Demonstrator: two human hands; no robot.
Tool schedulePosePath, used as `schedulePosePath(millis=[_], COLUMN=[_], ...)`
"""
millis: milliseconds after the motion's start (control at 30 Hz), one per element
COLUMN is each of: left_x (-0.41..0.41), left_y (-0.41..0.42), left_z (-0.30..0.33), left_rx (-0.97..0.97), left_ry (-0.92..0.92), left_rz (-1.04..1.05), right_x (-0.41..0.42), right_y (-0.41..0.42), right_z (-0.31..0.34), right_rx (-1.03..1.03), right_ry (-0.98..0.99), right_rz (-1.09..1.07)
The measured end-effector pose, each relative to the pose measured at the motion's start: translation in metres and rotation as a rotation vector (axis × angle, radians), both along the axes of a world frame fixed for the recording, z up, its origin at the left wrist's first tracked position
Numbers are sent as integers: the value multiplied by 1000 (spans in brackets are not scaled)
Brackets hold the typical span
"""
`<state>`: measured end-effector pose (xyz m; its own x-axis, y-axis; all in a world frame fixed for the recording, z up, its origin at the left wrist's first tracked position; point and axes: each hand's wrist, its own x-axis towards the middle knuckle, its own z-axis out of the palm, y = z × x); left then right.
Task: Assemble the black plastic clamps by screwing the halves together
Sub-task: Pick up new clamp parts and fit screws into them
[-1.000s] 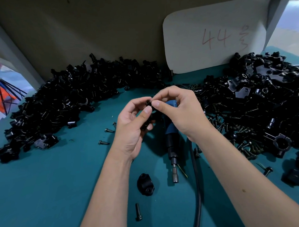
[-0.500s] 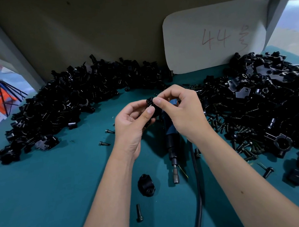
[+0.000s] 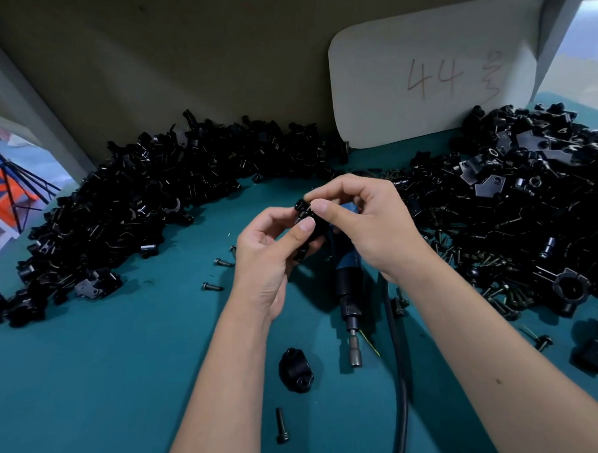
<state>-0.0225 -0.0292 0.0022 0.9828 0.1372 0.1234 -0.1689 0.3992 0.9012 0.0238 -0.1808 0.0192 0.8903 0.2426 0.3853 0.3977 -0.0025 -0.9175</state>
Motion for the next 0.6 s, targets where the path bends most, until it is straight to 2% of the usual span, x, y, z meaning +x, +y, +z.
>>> schedulePosePath(millis=[267,467,600], left_x=[0,4,5], left_y=[3,2,3], left_z=[-2,-7,-8], left_rx=[101,216,224], left_ry=[-15,-56,-60], left_rz=[-43,54,66], right_x=[-4,-8,-9], right_y=[-5,0,3], right_z=[8,8,11], right_rx=[-238,-340,-448], right_ry=[-164,-93,-98], right_rz=[-39,-108,-49])
